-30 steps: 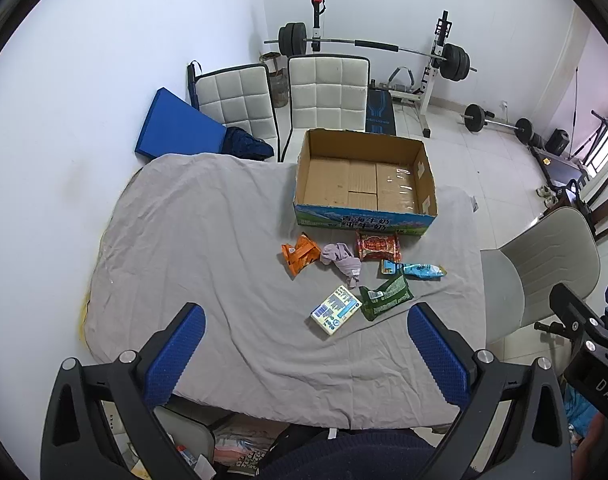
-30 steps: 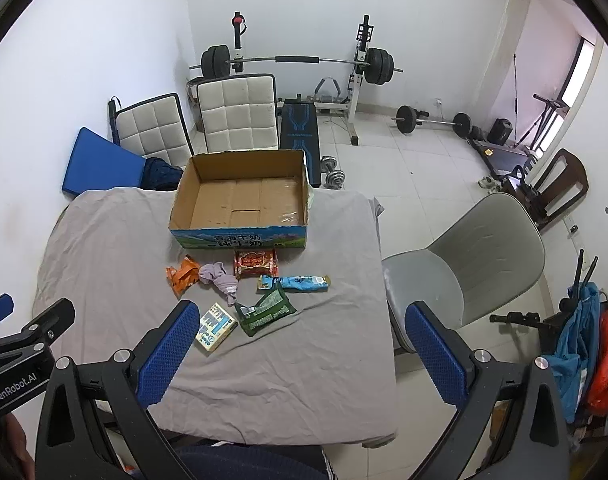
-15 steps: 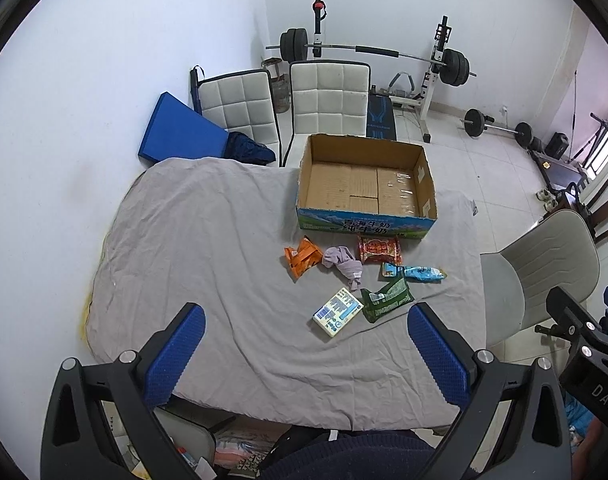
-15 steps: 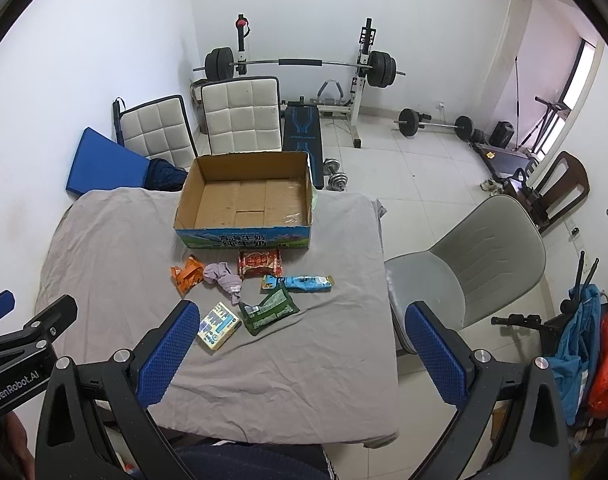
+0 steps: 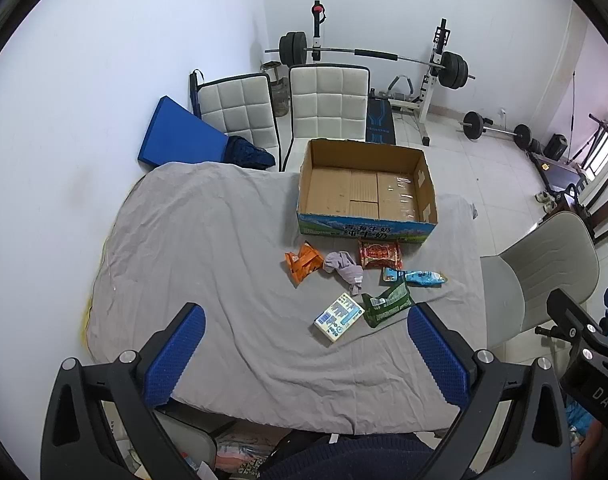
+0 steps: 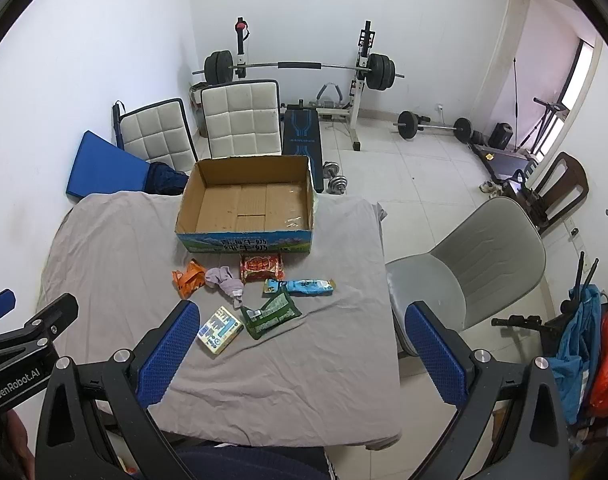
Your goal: Organize soft objects
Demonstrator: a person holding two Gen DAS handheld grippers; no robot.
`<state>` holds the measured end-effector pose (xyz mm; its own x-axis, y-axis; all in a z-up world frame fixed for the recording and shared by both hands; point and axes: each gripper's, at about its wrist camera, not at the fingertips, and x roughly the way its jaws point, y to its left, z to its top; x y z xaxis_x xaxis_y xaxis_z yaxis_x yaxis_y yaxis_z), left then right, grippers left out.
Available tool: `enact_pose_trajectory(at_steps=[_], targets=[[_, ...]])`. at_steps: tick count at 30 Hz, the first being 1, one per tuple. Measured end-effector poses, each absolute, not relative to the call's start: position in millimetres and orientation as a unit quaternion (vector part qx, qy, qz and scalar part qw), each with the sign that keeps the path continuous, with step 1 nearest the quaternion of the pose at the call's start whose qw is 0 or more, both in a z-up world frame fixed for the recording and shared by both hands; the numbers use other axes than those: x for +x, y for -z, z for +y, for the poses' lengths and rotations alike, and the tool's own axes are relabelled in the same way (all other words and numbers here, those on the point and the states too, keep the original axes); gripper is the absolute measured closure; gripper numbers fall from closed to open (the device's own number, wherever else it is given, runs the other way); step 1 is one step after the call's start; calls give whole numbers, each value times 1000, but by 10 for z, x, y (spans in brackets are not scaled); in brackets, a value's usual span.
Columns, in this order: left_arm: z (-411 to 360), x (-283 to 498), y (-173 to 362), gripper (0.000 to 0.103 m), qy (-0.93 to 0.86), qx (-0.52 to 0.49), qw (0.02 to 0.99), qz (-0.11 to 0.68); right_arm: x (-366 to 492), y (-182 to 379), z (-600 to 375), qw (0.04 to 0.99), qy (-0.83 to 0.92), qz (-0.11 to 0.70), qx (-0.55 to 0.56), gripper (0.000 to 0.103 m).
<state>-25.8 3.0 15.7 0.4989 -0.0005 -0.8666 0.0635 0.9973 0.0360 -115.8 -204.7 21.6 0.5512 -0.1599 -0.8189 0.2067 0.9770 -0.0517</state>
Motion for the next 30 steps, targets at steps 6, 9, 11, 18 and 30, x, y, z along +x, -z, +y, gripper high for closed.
enact_pose_trajectory(at_steps=[6, 9, 11, 18, 30], targets=[[42, -232, -173, 0, 19, 30, 867, 498, -1141, -241, -2038, 880, 105, 462, 25, 0], [38, -230, -181, 0, 18, 30, 867, 497, -1140, -248, -2035, 881, 104, 462, 26, 0], [44, -227, -187, 0, 17, 29, 868, 496, -1134, -253, -2035, 880, 104, 462, 25, 0], [57, -223, -195, 0, 16, 28, 869, 494, -1122, -253, -2024, 881, 103, 462, 27, 0], [42, -234, -226, 0, 16, 30, 872, 488, -1129, -313, -1994, 882, 102, 459, 31, 0]])
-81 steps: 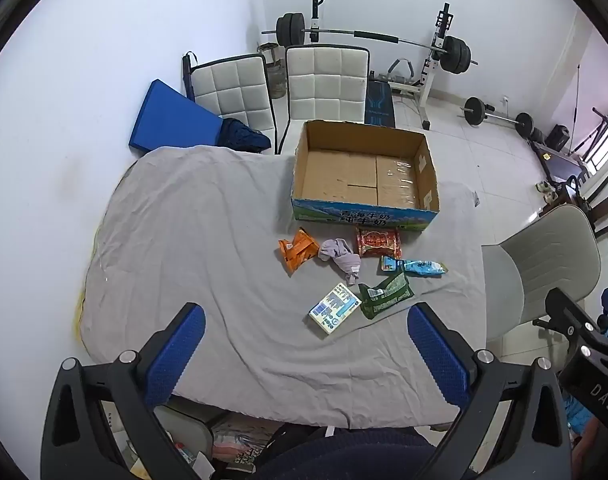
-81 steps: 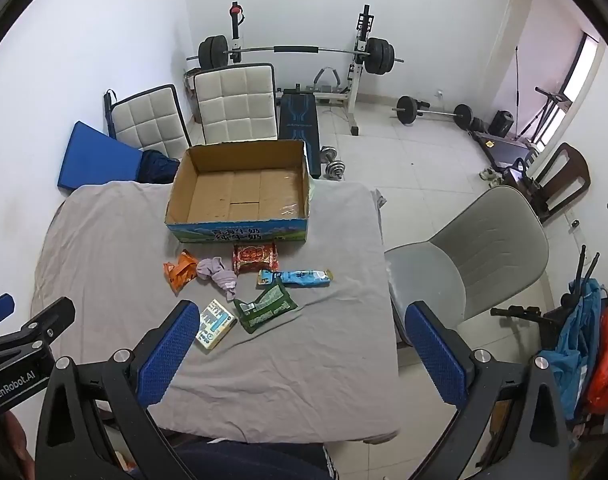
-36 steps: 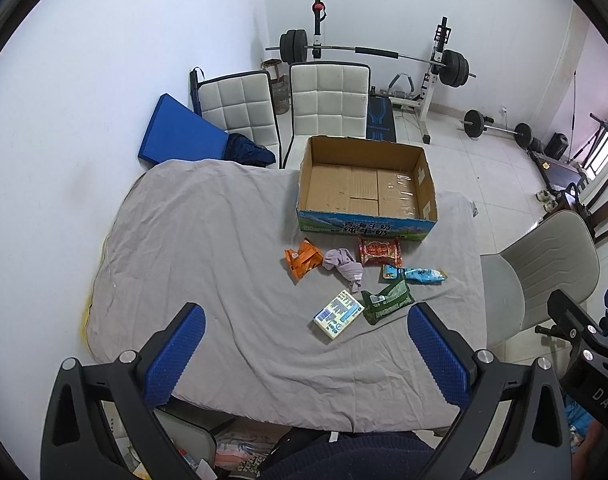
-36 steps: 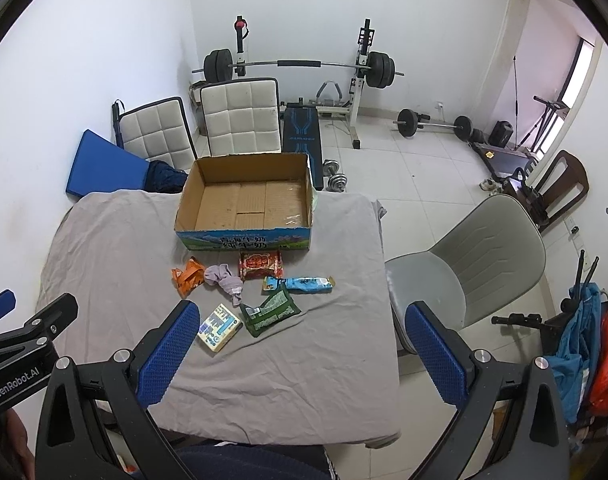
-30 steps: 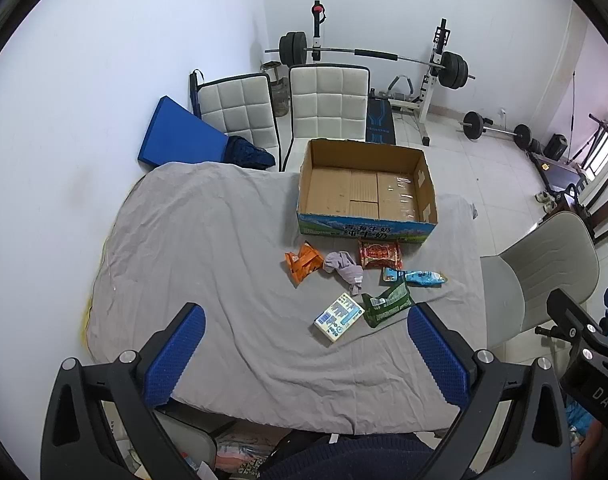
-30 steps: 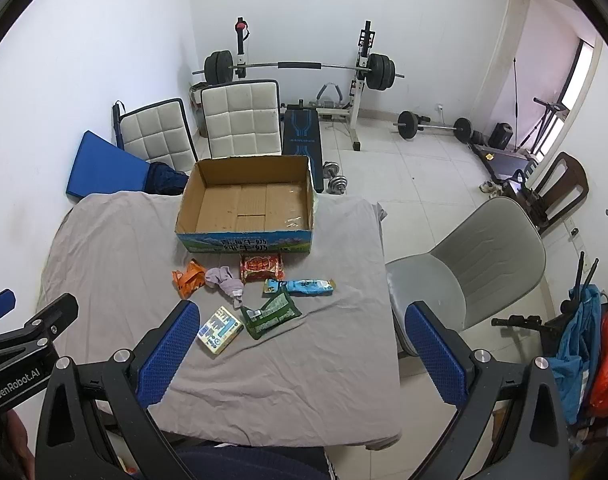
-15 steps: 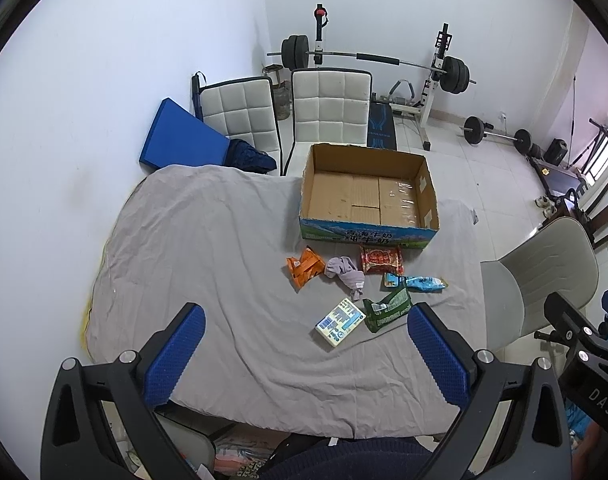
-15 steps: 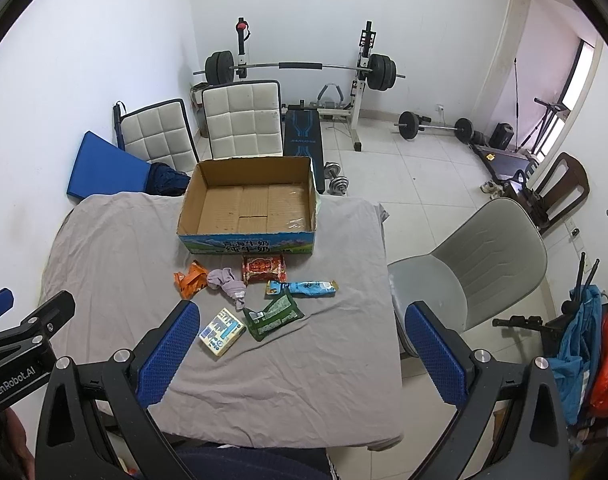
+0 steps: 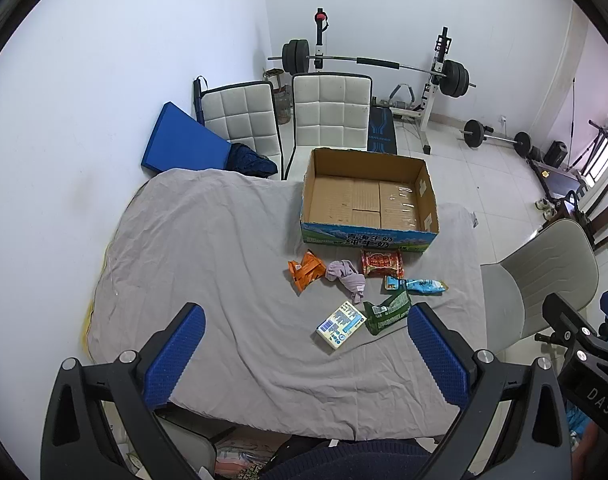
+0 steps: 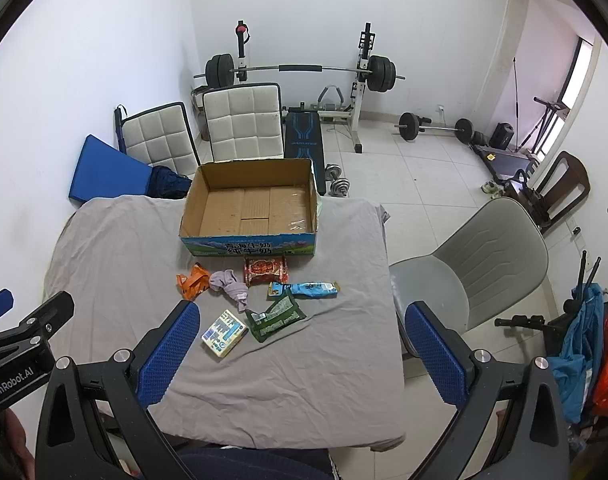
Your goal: Organize soft objects
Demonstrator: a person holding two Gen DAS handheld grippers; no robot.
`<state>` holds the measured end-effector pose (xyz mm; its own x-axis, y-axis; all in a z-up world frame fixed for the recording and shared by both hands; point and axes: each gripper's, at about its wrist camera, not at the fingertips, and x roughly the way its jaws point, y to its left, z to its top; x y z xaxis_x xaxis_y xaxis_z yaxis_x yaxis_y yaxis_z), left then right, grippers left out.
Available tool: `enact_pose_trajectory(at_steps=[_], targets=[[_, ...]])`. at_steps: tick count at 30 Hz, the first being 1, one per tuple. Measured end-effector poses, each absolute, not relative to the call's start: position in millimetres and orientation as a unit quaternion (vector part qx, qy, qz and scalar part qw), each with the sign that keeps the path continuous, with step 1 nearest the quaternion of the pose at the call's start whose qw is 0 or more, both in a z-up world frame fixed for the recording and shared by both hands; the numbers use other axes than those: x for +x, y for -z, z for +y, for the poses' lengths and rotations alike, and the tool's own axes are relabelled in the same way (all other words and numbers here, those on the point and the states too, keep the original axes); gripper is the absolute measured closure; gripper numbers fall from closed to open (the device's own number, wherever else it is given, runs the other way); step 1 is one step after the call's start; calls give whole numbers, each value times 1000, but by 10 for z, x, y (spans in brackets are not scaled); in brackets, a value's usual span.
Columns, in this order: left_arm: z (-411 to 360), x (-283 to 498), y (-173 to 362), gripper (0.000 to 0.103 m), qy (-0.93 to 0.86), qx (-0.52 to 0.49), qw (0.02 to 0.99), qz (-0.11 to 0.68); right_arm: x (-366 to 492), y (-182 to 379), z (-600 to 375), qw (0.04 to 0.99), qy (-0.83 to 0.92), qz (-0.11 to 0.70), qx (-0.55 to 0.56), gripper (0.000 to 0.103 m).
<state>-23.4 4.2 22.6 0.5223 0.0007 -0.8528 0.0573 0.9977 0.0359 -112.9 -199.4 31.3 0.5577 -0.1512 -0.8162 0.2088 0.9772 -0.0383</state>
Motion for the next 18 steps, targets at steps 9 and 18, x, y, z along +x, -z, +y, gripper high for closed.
enact_pose_trajectory(at_steps=[9, 18], targets=[[51, -275, -223, 0, 15, 31, 873, 486, -1183, -299, -2006, 884, 97, 456, 35, 0], [86, -4, 66, 0, 7, 29, 869, 495, -678, 404, -2413, 846, 105, 515, 91, 0]])
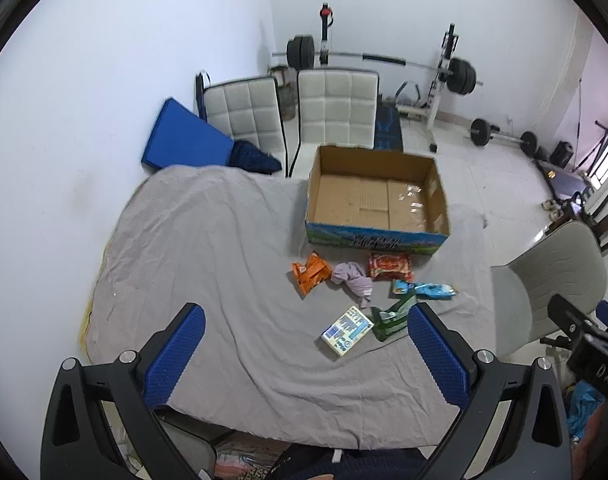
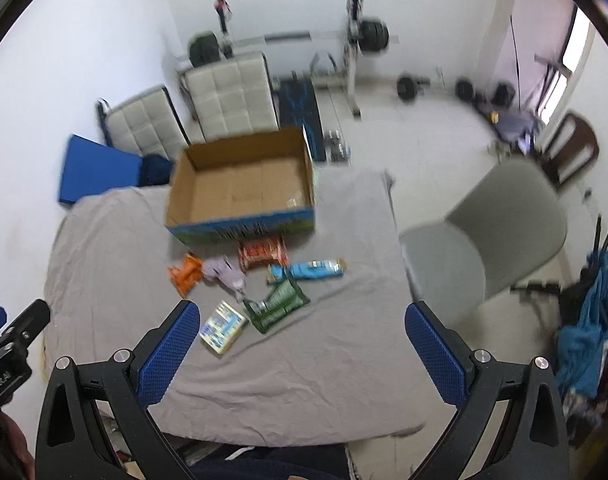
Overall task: Organize soft objects
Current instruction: 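Grasp the yellow milk carton with left tool while right tool grasps green snack bag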
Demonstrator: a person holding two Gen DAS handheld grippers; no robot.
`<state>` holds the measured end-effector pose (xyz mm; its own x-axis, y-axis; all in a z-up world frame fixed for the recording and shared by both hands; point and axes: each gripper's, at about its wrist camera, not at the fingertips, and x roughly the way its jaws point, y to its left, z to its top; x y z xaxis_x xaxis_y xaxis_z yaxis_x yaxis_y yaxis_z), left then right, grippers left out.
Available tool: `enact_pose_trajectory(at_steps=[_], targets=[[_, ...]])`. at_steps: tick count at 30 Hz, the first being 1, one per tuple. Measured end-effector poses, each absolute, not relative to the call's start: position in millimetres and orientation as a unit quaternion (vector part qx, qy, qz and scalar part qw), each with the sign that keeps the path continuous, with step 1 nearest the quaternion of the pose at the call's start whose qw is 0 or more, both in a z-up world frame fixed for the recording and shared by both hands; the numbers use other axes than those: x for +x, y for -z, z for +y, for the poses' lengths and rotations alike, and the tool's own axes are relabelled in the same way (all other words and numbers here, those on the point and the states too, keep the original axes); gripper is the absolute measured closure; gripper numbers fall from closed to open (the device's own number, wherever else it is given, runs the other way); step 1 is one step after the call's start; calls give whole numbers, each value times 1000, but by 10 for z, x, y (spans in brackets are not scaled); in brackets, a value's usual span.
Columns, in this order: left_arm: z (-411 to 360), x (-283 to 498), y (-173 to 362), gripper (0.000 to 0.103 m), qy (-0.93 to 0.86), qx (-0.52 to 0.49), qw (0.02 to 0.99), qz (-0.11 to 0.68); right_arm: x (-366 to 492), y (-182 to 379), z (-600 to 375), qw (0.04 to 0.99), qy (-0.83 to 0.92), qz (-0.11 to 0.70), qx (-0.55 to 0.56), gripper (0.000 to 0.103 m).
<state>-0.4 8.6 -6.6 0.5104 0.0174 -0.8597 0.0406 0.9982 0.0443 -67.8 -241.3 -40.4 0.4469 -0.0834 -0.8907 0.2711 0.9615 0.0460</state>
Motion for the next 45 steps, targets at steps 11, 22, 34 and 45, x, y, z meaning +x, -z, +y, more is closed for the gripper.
enact_pose_trajectory(at_steps=[11, 22, 34, 45], targets=[[-352, 912, 2282, 0, 54, 124, 764, 631, 285, 2844, -2788, 705, 94, 679, 184, 0], [-732, 1081, 3977, 0, 115, 160, 652, 732, 666, 4219, -2785, 626, 85, 720, 289, 0], [-300, 977, 4012, 27, 58, 5, 640, 766, 877, 4532, -2505, 574, 71, 771, 265, 58], [-258, 797, 4564, 26, 53, -23, 617, 785, 726, 4455, -2117, 606, 37, 795, 1, 48]])
